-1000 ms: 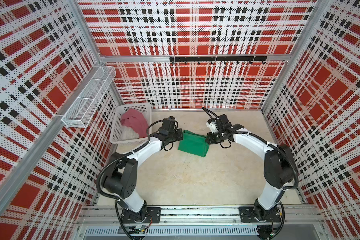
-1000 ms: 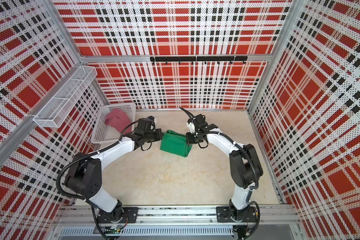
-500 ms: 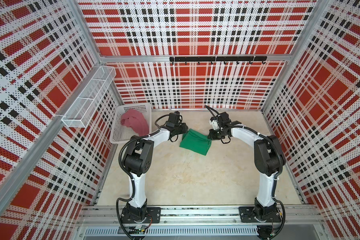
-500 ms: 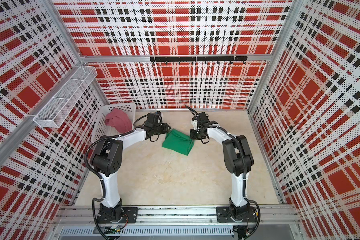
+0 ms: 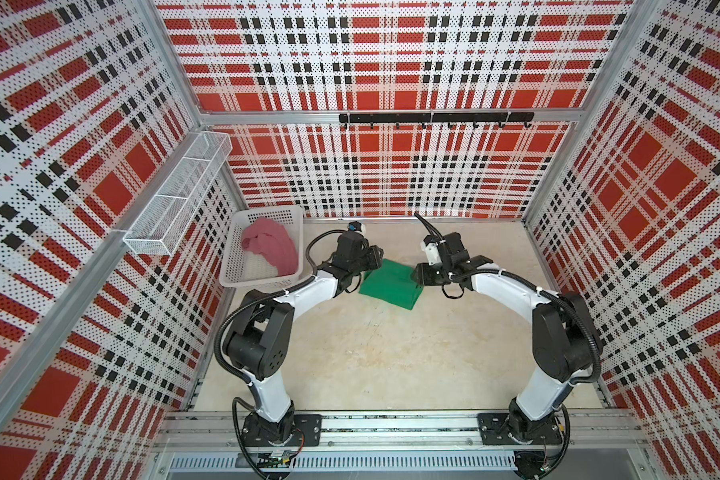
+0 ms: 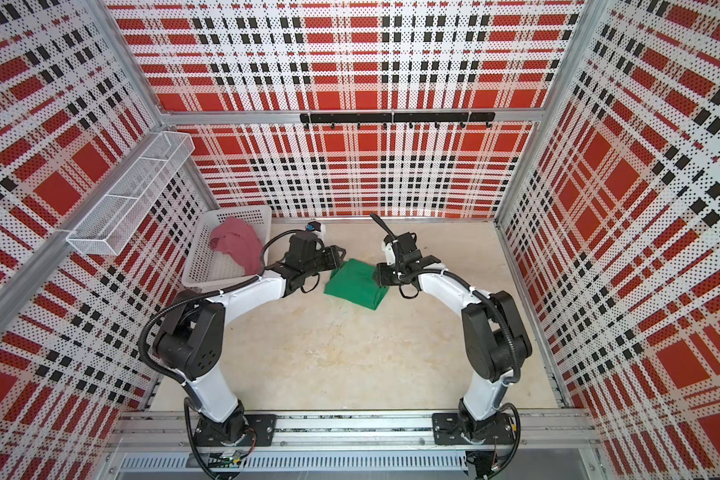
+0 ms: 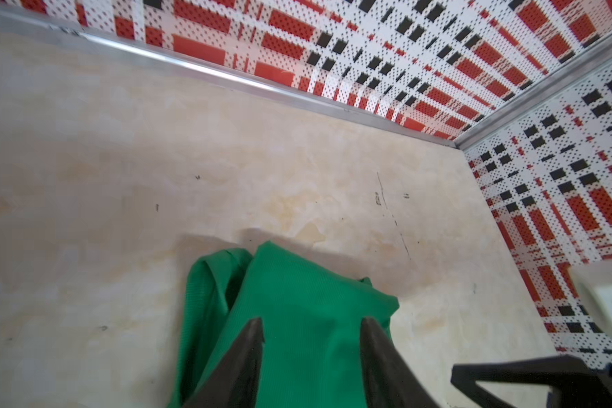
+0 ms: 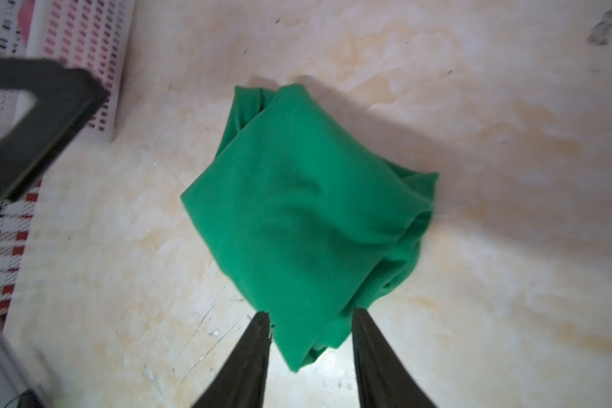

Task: Fold and stack the tank tops
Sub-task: 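Regrasp the folded bundle's sides with both grippers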

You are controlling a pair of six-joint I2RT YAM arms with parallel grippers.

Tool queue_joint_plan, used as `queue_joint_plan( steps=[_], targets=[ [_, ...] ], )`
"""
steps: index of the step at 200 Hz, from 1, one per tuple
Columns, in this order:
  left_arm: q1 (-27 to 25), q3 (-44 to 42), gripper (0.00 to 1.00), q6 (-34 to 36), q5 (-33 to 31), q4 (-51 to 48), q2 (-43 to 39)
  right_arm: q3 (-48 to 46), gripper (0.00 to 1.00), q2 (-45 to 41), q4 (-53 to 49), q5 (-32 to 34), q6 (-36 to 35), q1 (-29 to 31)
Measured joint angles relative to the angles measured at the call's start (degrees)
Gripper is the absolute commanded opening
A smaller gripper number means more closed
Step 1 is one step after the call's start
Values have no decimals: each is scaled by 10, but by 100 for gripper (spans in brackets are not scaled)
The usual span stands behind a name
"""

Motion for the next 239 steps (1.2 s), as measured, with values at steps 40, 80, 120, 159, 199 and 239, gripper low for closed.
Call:
queue_joint_plan(
  steps=[40, 80, 120, 159, 199, 239],
  targets=[
    [-4, 39, 32, 7, -5, -16, 60, -53, 29, 0, 63, -31, 61, -23],
    [-23, -36, 32, -26, -2, 26, 63, -71, 20, 17, 150, -62, 117, 7],
    [-38, -118, 29, -62, -4, 84, 66, -84, 15, 74, 190, -61, 133, 13],
    [-79, -235, 27, -111, -20, 161, 5, -151, 16, 56, 196, -40, 126, -2],
    [-122, -309, 41, -137, -21, 82, -115, -187, 26, -37, 100, -27, 94, -12],
    [-58, -227, 45, -85, -16, -14, -171, -136, 34, -94, 52, -49, 42, -41]
  ],
)
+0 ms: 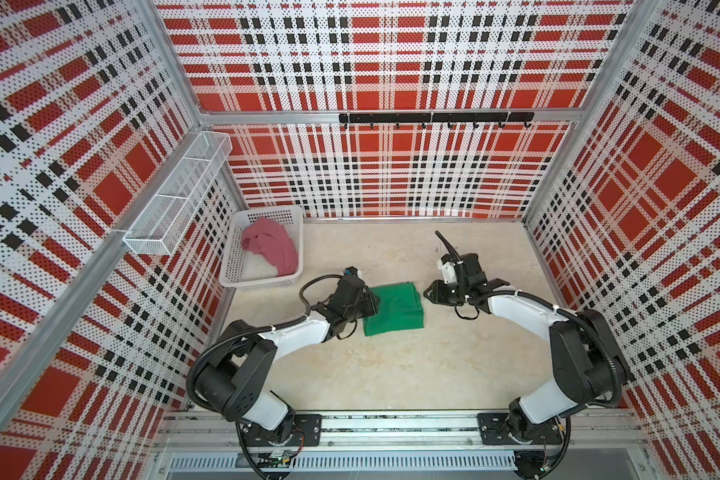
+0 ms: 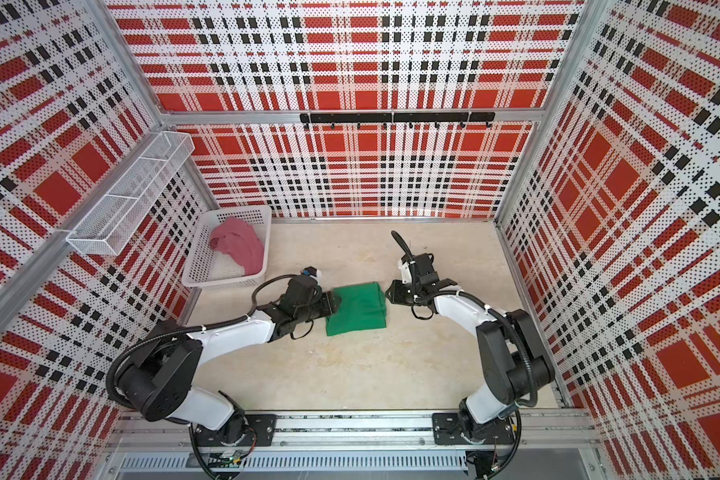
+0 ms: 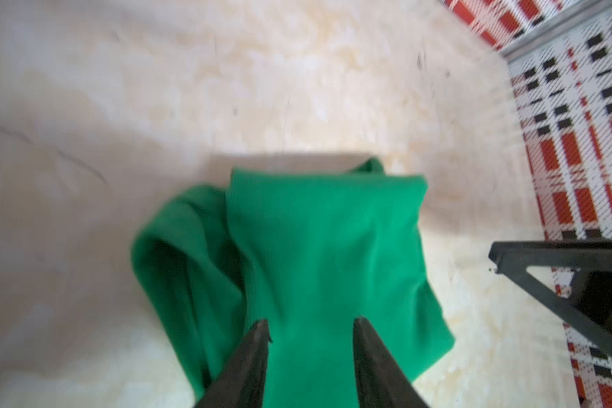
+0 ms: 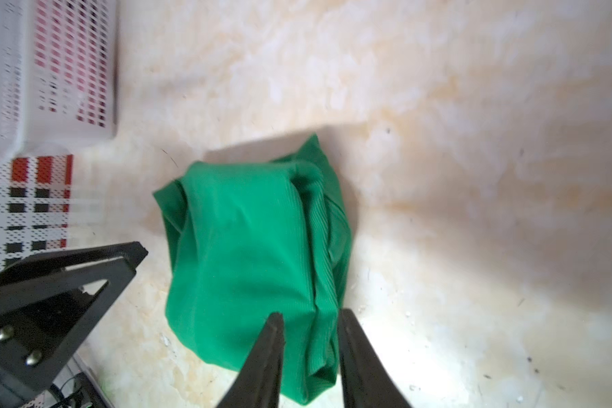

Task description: Fold and stack the tank tops

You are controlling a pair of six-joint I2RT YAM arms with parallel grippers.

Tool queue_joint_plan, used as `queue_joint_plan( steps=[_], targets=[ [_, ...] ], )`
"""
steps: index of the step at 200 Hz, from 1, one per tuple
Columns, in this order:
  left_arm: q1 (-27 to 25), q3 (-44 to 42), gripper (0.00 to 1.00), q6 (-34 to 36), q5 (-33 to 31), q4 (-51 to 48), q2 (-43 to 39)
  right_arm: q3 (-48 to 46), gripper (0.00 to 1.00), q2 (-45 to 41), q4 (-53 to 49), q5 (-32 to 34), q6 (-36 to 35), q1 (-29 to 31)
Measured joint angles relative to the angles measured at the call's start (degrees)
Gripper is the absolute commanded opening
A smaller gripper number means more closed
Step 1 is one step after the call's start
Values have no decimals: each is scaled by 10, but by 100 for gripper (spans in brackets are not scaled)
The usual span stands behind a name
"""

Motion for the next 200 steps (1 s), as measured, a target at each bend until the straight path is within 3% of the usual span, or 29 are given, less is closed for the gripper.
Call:
queue_joint_plan(
  steps=[44, 83, 122, 176, 200],
  targets=[
    [37, 98, 50, 70, 24, -17, 73, 66, 43, 64, 1, -39, -51, -7],
    [37, 107, 49, 80, 38, -34, 148, 69, 49, 115, 5, -61, -66, -7],
    [41, 107, 51, 81, 38, -37, 163, 70, 57, 121, 18, -68, -71, -7],
    [41, 108, 54, 87, 39, -31, 184, 87, 57, 156, 45, -74, -71, -7],
    [40, 110, 50, 87, 45, -22, 189, 93, 55, 172, 58, -85, -63, -7]
  ],
)
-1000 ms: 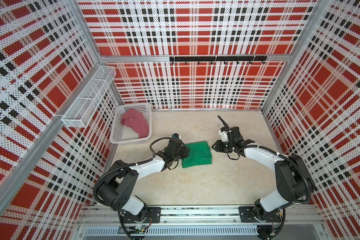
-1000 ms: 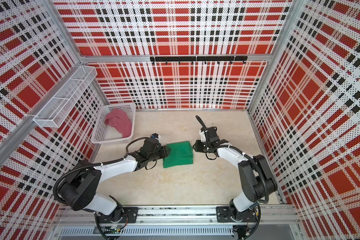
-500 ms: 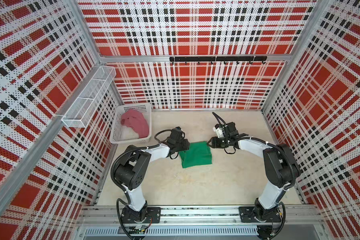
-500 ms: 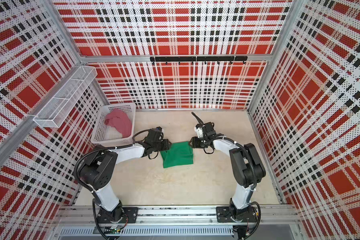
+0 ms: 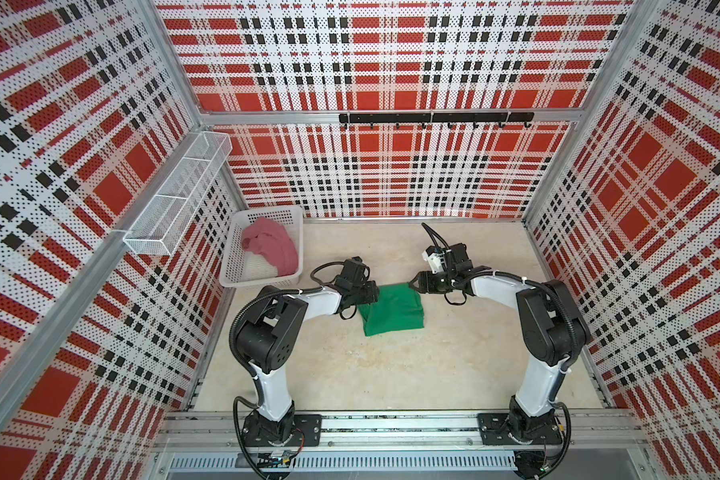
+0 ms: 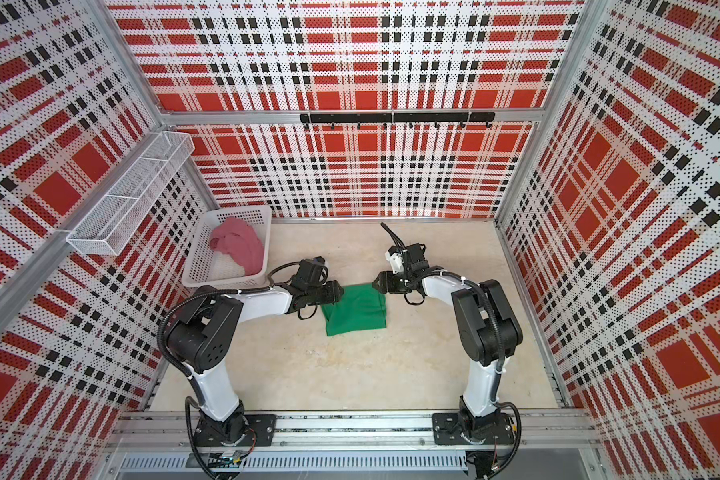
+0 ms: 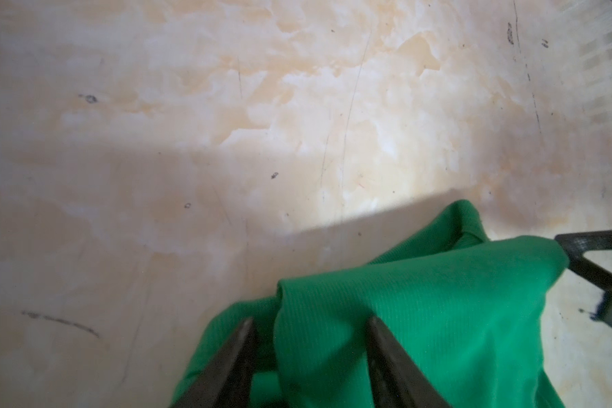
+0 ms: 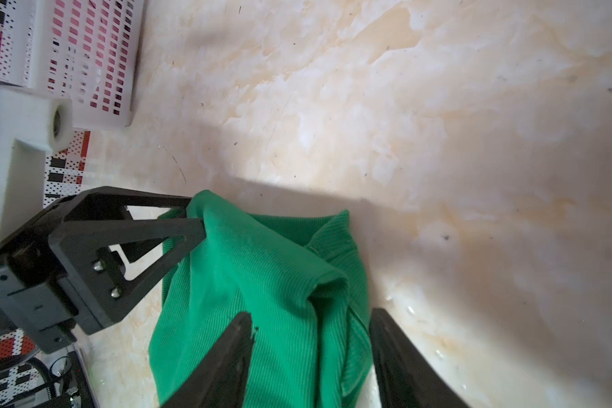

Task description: Fold and stack the tank tops

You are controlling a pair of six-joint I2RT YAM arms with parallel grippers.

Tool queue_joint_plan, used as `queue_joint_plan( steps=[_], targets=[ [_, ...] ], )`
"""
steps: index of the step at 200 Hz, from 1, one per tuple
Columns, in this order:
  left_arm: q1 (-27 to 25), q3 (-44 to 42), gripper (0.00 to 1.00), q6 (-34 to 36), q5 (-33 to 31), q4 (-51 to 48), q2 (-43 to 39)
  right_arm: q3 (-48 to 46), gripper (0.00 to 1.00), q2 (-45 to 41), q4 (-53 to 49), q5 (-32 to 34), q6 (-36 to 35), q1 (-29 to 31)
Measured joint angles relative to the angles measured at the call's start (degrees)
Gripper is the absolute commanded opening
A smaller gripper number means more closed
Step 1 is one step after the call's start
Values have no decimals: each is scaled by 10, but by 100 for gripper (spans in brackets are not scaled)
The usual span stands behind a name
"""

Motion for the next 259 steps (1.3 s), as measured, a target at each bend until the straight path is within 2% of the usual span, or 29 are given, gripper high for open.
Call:
queue_joint_plan(
  steps=[31, 48, 67, 84, 112, 155, 180, 205, 255, 259],
  targets=[
    [-3, 8, 35, -1, 5, 12, 10, 22, 46, 32, 13, -12, 7, 2],
    [-4, 9, 25, -1, 8, 15, 10, 30, 33, 45, 18, -18, 14, 3],
    [-4, 11, 13, 0, 10, 17, 10, 35, 11, 54, 27, -24, 17, 3],
    [-4, 12, 2, -1, 11, 17, 7, 35, 0, 54, 28, -27, 20, 4],
    [-4, 6, 0, -1, 7, 12, -24, 30, 0, 45, 30, -26, 27, 6],
    [-12, -30, 0, -12, -12, 3, -140, 22, 0, 1, 29, -26, 28, 12],
    [-10, -66, 0, -24, -21, 7, -179, 22, 0, -11, 31, -27, 29, 18],
    [4, -90, 0, -32, -20, 11, -159, 22, 0, -7, 33, -29, 33, 21],
    [21, -70, 0, -32, -17, 33, -63, 23, 0, 26, 47, -26, 41, 24],
    [21, -67, 7, -32, -16, 34, -60, 23, 0, 29, 47, -25, 42, 24]
  ],
)
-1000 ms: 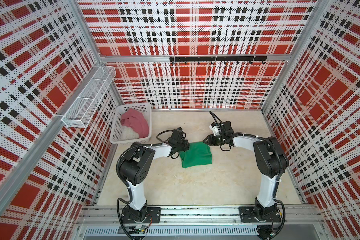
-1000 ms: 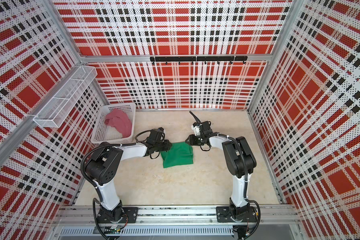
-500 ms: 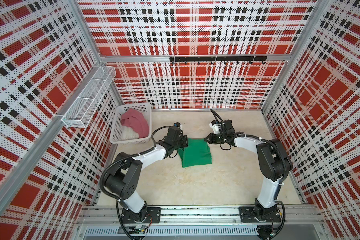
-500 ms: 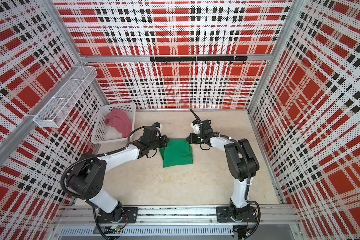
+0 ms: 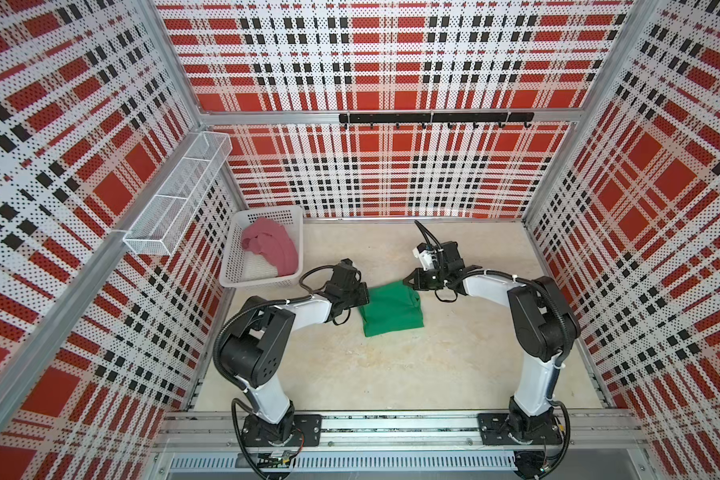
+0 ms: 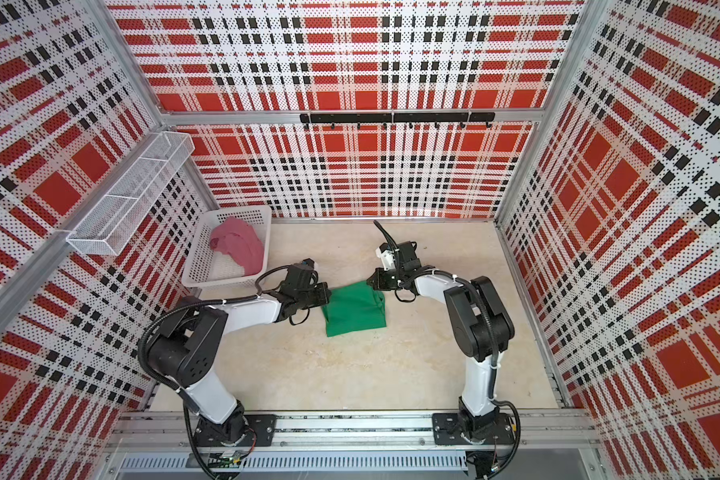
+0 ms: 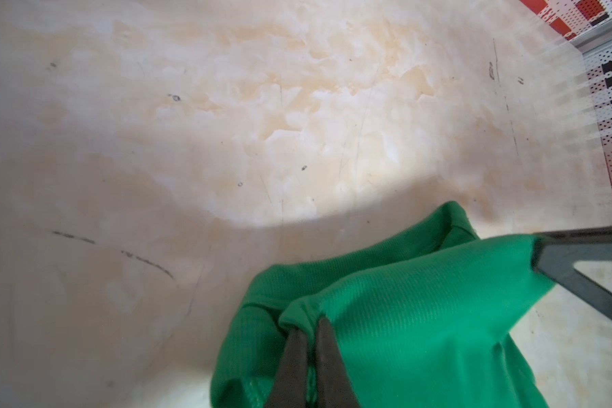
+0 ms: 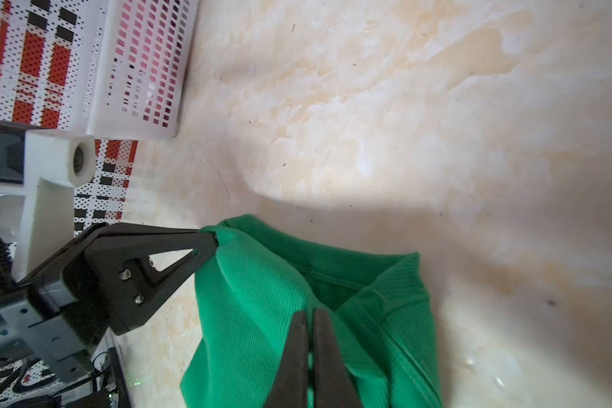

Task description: Fold and stack the tank tops

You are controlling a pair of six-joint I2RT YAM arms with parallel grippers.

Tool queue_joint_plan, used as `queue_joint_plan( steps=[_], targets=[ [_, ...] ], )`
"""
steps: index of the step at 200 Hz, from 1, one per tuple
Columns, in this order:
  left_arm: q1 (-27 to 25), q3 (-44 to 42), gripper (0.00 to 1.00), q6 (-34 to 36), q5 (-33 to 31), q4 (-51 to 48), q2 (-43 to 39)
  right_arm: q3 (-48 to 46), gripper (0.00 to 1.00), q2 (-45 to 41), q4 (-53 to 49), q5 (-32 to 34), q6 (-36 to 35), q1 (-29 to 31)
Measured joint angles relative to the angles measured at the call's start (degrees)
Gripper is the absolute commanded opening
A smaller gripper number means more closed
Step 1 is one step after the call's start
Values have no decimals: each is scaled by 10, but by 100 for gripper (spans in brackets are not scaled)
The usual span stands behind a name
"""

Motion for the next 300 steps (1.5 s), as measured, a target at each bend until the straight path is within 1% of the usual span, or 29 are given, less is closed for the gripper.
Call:
queue_joint_plan(
  steps=[11, 21, 22, 30, 41, 57, 67, 77, 92, 102, 120, 138, 149, 197, 252, 294, 298, 300],
  targets=[
    [1, 7, 34, 3, 0, 2, 3, 0, 10, 5, 3, 5, 2, 0],
    [2, 12, 52, 8, 0, 6, 2, 0, 18, 6, 5, 9, 2, 0],
    [2, 12, 52, 8, 0, 6, 2, 0, 19, 6, 6, 10, 2, 0],
    [2, 16, 61, 11, -2, 7, -3, 1, 27, 7, 7, 15, 1, 0],
    [2, 16, 68, 14, -6, 4, -19, 3, 35, 7, 6, 21, -1, 0],
    [3, 16, 70, 19, -17, -11, -60, 11, 40, 7, 4, 31, -5, 0],
    [6, 14, 65, 19, -23, -17, -90, 14, 42, 6, 4, 37, -6, 0],
    [13, 3, 53, 16, -27, -19, -126, 15, 43, 4, 3, 43, -10, 0],
    [31, -31, 38, 5, -28, -12, -172, 12, 43, -6, -2, 51, -13, 0],
    [42, -63, 31, -4, -25, -2, -189, 7, 43, -16, -4, 55, -13, 0],
    [52, -111, 18, -31, -15, 7, -181, -7, 43, -47, -7, 61, -13, 0],
    [38, -138, 5, -54, 1, 9, -151, -25, 43, -78, -8, 67, -12, 0],
    [28, -141, 0, -63, 7, 13, -134, -36, 43, -92, -9, 69, -12, 0],
    [9, -123, 0, -90, 30, 61, -65, -65, 44, -127, -23, 83, -12, 0],
    [-6, -26, 0, -91, 38, 85, 14, -79, 44, -128, -21, 83, -8, 0],
    [-9, 2, 0, -91, 44, 101, 61, -85, 44, -120, -5, 77, 1, 0],
    [-9, 1, 2, -91, 44, 101, 61, -85, 45, -120, -5, 78, 1, 0],
    [-9, 1, 4, -91, 44, 101, 61, -85, 47, -119, -6, 78, 2, 0]
  ],
)
